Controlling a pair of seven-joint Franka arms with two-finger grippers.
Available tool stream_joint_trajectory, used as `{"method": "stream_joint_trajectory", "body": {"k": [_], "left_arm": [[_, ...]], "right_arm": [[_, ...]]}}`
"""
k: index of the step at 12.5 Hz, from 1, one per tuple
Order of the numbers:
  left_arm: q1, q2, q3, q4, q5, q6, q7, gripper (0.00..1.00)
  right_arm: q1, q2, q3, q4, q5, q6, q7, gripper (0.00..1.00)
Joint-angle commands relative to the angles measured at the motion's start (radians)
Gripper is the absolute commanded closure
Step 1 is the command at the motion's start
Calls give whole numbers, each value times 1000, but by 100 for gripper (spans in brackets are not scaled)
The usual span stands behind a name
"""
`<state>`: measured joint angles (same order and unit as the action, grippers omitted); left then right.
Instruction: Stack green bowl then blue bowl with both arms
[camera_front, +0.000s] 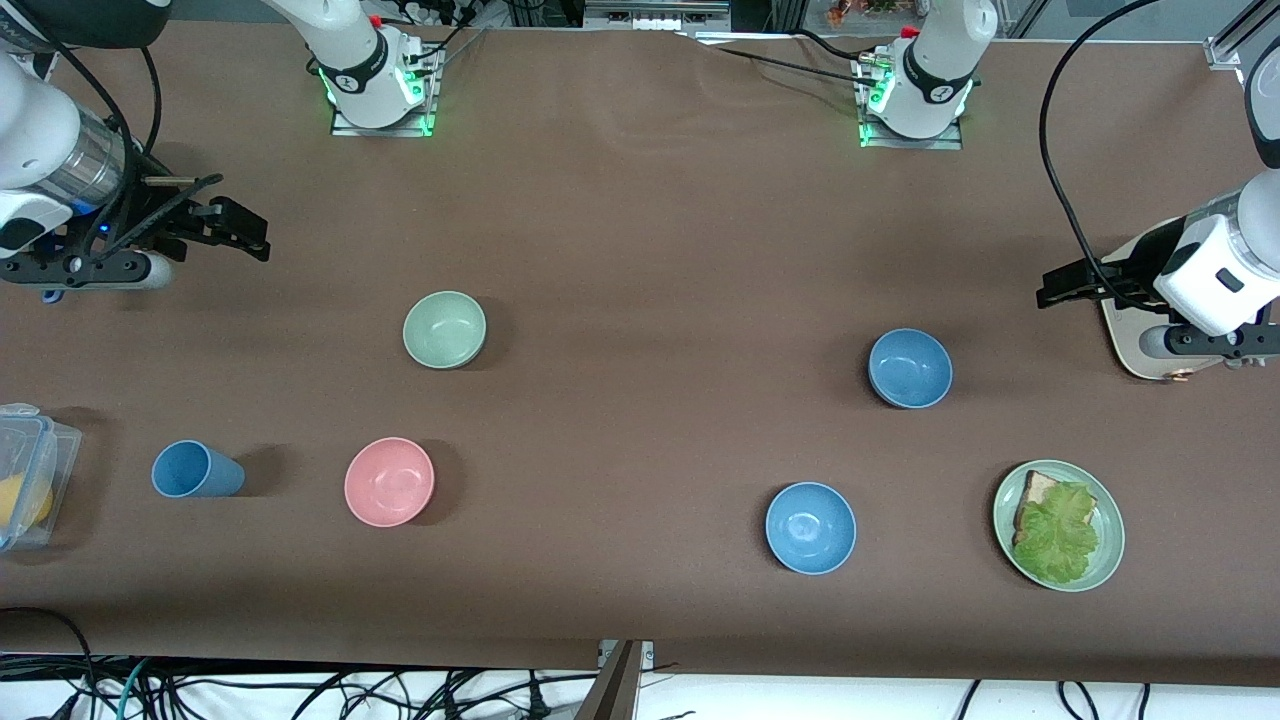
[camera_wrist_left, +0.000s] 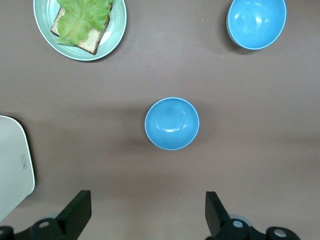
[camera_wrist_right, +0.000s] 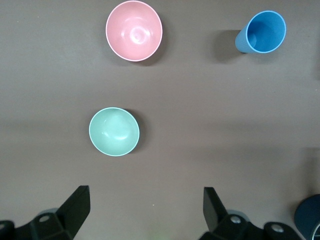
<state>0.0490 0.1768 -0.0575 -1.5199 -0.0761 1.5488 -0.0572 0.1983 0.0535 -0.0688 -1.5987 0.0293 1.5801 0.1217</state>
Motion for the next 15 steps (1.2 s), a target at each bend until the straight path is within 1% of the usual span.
{"method": "stream_joint_trajectory", "body": {"k": [1,15], "left_arm": [[-1,6,-4,23,19,-19,14,0],[-1,6,-4,23,21,-19,14,0]], "right_arm": [[-3,-20,3,-20,15,-5,-11,0],[-3,-20,4,-37,15,-11,-11,0]]}}
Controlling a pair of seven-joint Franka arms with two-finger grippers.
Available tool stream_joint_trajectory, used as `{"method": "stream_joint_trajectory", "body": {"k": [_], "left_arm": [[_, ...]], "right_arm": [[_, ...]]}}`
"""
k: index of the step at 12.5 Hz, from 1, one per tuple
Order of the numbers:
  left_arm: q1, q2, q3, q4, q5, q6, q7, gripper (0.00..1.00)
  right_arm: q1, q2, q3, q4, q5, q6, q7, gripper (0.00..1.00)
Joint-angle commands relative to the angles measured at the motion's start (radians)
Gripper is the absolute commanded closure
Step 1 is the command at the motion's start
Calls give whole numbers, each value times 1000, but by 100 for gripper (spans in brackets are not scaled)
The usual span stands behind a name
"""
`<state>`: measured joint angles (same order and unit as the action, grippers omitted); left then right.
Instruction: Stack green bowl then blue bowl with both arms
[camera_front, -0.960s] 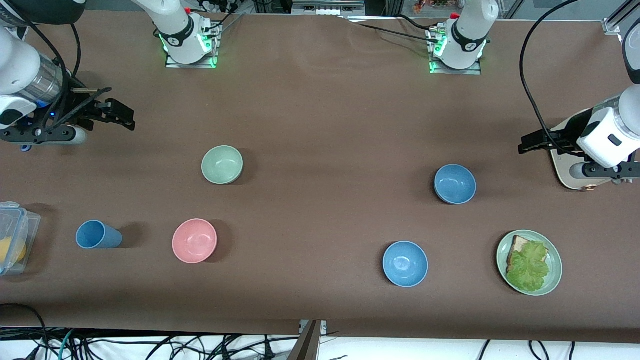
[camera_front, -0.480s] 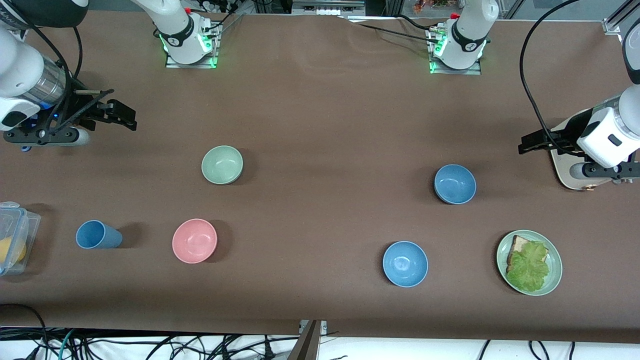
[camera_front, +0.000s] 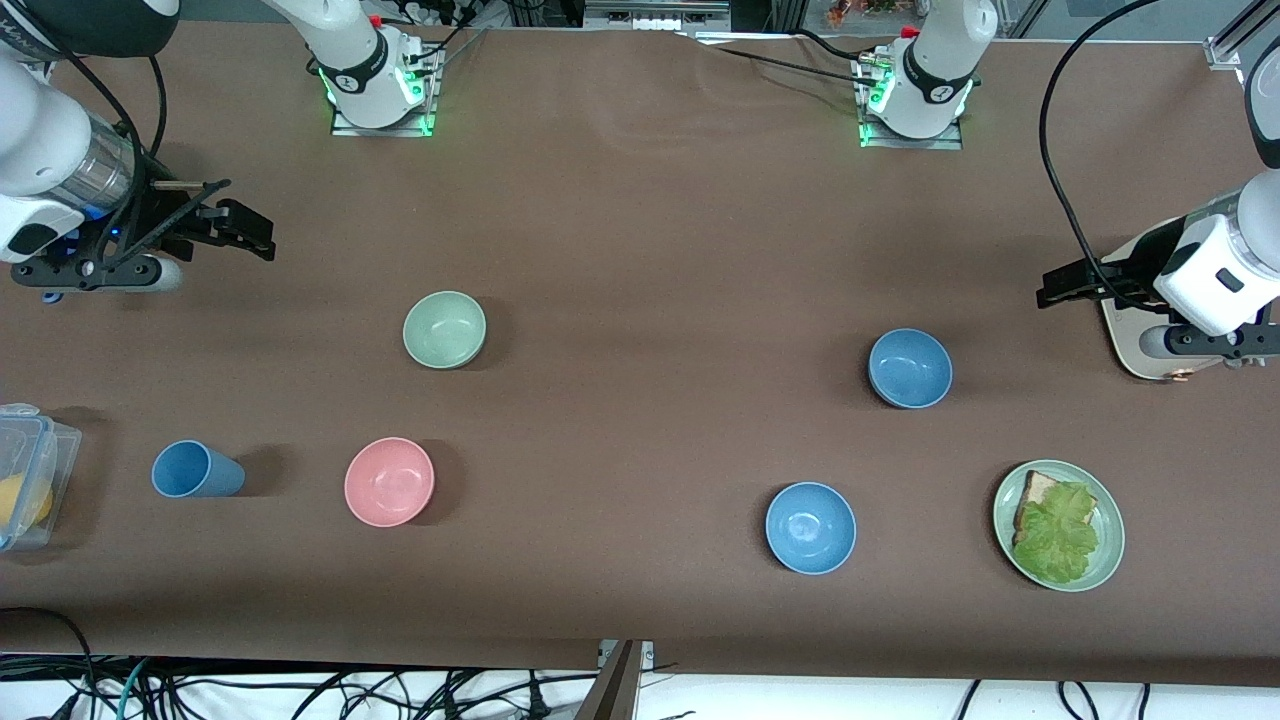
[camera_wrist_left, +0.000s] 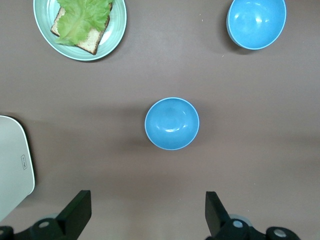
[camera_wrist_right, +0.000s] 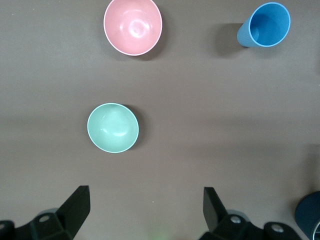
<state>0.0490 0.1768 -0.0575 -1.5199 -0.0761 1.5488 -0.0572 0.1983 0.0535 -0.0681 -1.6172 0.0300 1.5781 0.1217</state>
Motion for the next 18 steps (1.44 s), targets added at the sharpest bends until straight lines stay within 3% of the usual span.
{"method": "stream_joint_trajectory", "body": {"k": [1,4,7,10,14,18], "left_arm": [[-1,6,-4,21,19,-19,14,0],[0,6,-4,23,19,-19,16,0],[0,6,-4,23,13,-19,14,0],[2,6,-2,23,10,-21,13,0],[0,6,-1,23,13,-21,13,0],[0,6,-2,23,18,-21,14,0]], "right_arm": [[-3,-20,4,-20,14,-9,-11,0],[-3,-18,5,-27,14,-3,-11,0],[1,-14,20,-111,16,66,-10,0],[1,-18,28,-297,31,257,-10,0],[1,24,69,-553,33,627,4,0],[1,175,157,-638,39,899,108,0]]}}
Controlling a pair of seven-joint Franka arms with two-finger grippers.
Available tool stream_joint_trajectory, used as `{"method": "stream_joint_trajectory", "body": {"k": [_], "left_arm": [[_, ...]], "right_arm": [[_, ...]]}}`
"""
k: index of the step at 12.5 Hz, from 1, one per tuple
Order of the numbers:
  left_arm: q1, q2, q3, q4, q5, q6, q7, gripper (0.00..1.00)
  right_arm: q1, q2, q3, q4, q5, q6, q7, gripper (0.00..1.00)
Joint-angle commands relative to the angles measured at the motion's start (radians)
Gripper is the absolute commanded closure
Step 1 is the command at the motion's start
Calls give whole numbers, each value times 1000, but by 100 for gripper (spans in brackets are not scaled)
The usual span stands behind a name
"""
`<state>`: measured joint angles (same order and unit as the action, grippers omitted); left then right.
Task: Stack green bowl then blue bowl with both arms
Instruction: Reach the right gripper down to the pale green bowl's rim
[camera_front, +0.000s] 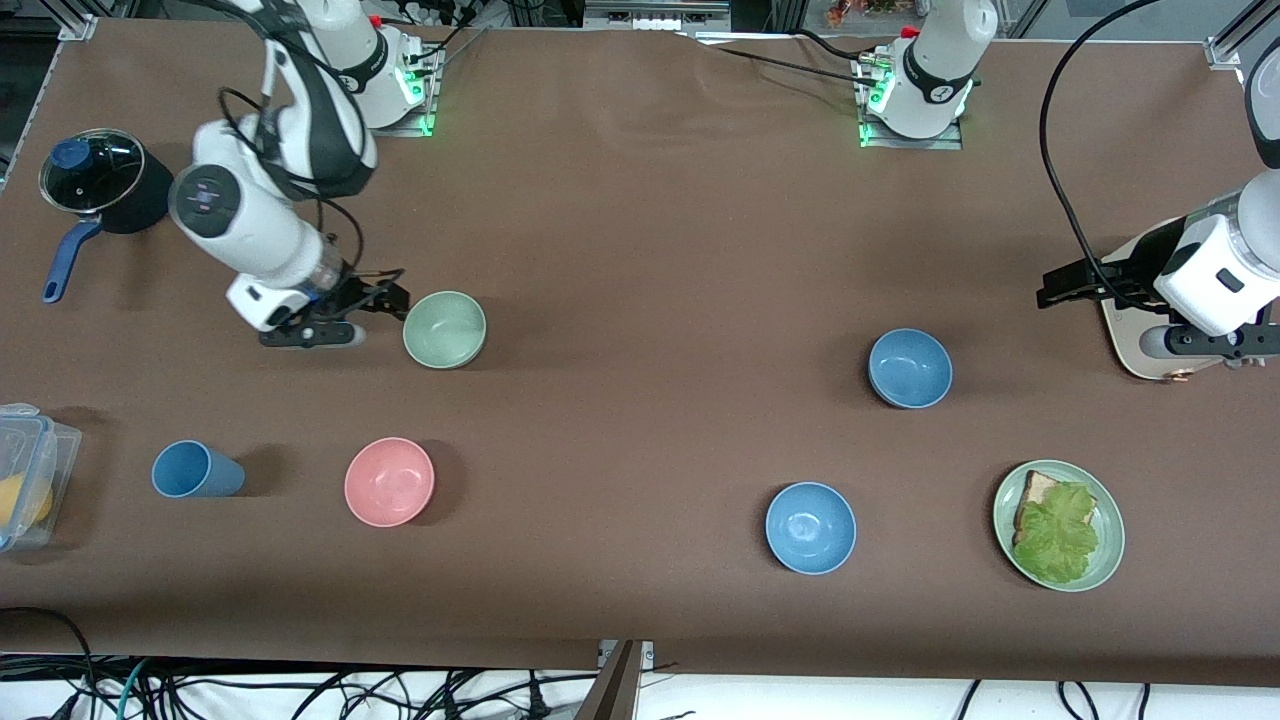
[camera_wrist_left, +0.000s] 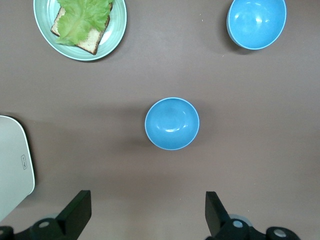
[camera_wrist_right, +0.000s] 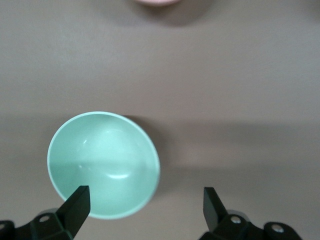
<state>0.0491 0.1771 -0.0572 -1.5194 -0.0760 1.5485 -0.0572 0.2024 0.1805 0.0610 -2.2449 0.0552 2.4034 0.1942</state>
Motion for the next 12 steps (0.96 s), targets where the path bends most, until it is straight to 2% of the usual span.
{"method": "stream_joint_trajectory", "body": {"k": [1,5,6,7,8,9,10,11,12], "left_arm": [[0,5,-3,22,18,-21,13,0],[0,5,-1,22,19,-21,14,0],[0,5,-3,22,19,-21,14,0],[0,5,-3,22,19,-21,14,0],[0,5,-3,22,19,-21,14,0],[2,5,-1,22,19,-21,14,0],[0,5,-1,22,18,-21,14,0],[2,5,-1,22,18,-21,14,0],[2,5,-1,22,18,-21,14,0]], "right_arm": [[-3,80,28,-10,14,107,36,0],[-5,122,28,-44,14,183,27,2],[-5,137,28,-50,14,207,27,9],[-5,145,28,-56,14,221,30,22],[-5,145,28,-55,14,220,36,47],[-5,145,28,-55,14,218,36,66],[-5,145,28,-55,14,215,34,91],[-5,145,28,-53,14,214,37,100],[-6,146,28,-53,14,214,48,100]]}}
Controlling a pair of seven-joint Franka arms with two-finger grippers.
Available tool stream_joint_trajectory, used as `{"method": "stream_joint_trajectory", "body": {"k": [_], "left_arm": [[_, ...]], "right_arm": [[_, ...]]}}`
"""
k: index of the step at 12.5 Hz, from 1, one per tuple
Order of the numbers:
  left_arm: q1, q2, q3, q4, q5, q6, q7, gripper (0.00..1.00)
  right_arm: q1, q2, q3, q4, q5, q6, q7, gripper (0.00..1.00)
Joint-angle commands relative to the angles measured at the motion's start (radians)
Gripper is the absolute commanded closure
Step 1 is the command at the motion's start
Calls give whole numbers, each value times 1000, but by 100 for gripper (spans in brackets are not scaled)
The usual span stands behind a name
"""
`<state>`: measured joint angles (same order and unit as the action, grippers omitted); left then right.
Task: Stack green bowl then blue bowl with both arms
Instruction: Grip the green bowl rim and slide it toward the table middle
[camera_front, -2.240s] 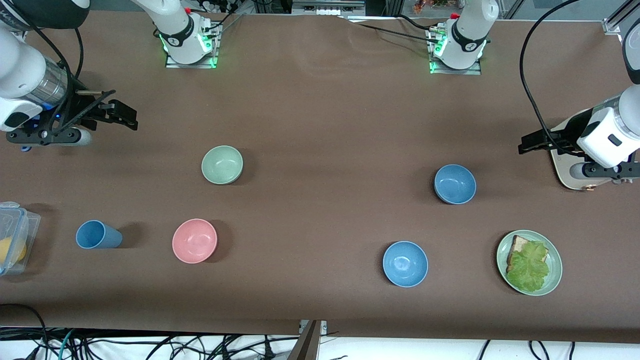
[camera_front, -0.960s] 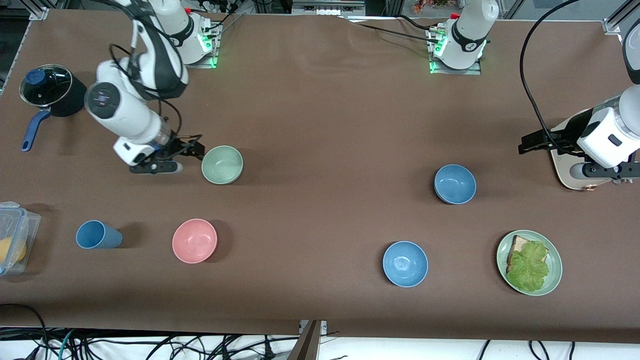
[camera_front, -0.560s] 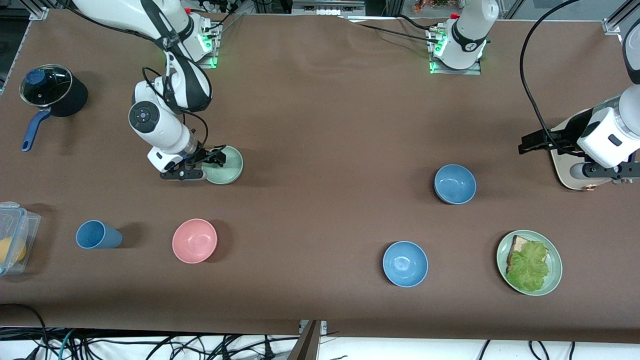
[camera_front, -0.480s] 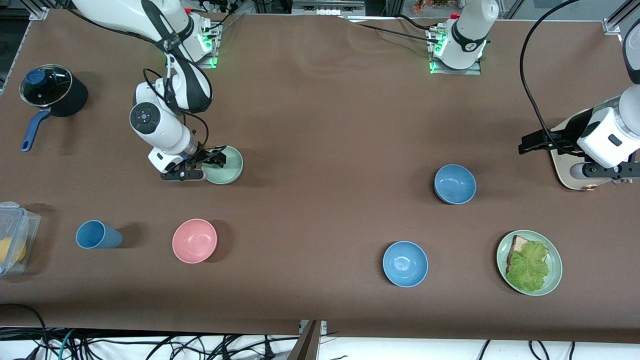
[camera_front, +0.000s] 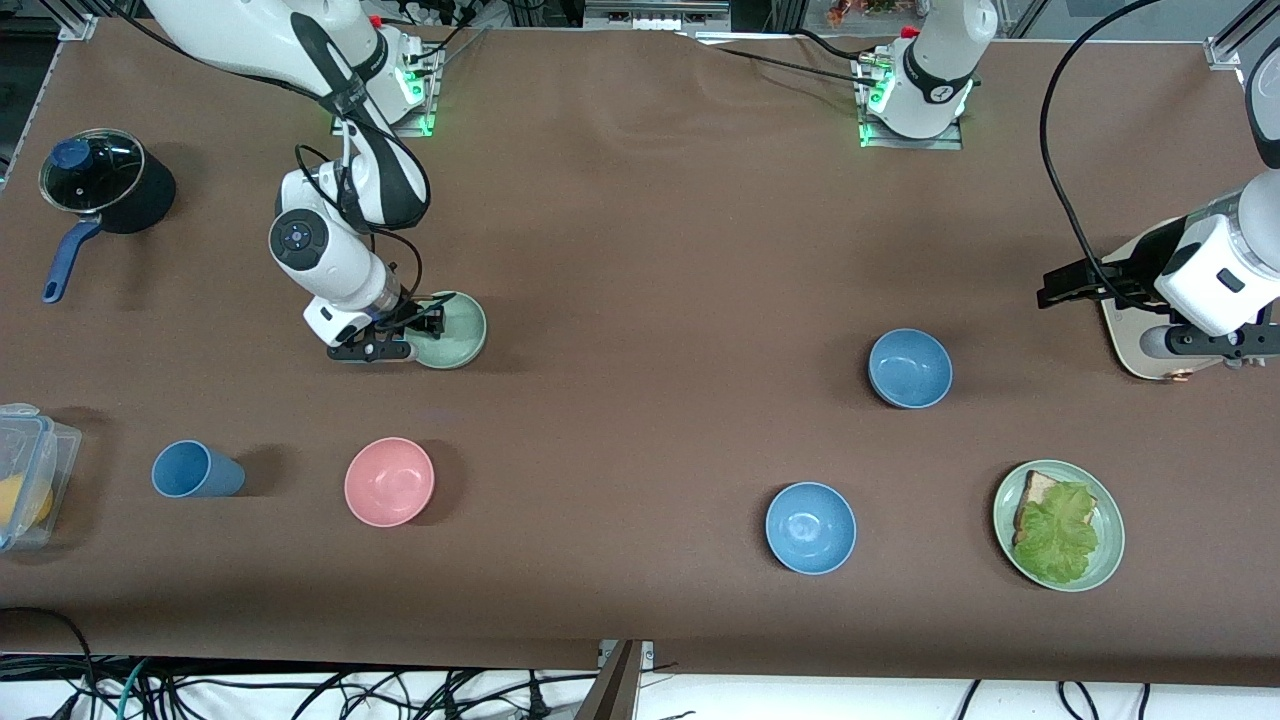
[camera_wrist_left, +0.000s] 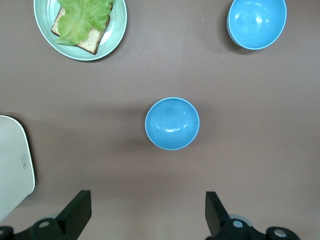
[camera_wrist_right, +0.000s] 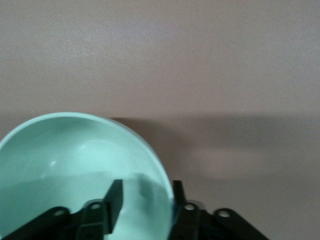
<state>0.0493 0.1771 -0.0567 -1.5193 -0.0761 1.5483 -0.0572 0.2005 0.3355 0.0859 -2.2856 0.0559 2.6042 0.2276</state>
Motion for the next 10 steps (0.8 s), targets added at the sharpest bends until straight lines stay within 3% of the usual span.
{"method": "stream_joint_trajectory", "body": {"k": [1,4,6,8,10], "left_arm": [[0,5,-2,22,16,-20,13,0],[0,5,-3,22,10,-20,13,0],[0,5,-3,22,12,-20,13,0],[1,5,-2,22,12,-20,13,0],[1,7,-2,22,12,-20,13,0]], "right_arm": [[-4,-9,5,-12,13,13,27,100],[-3,-18,24,14,13,-44,50,100],[-1,-21,92,53,13,-55,158,100],[16,-7,161,124,13,-64,280,100],[91,52,169,246,13,-101,439,100]]}}
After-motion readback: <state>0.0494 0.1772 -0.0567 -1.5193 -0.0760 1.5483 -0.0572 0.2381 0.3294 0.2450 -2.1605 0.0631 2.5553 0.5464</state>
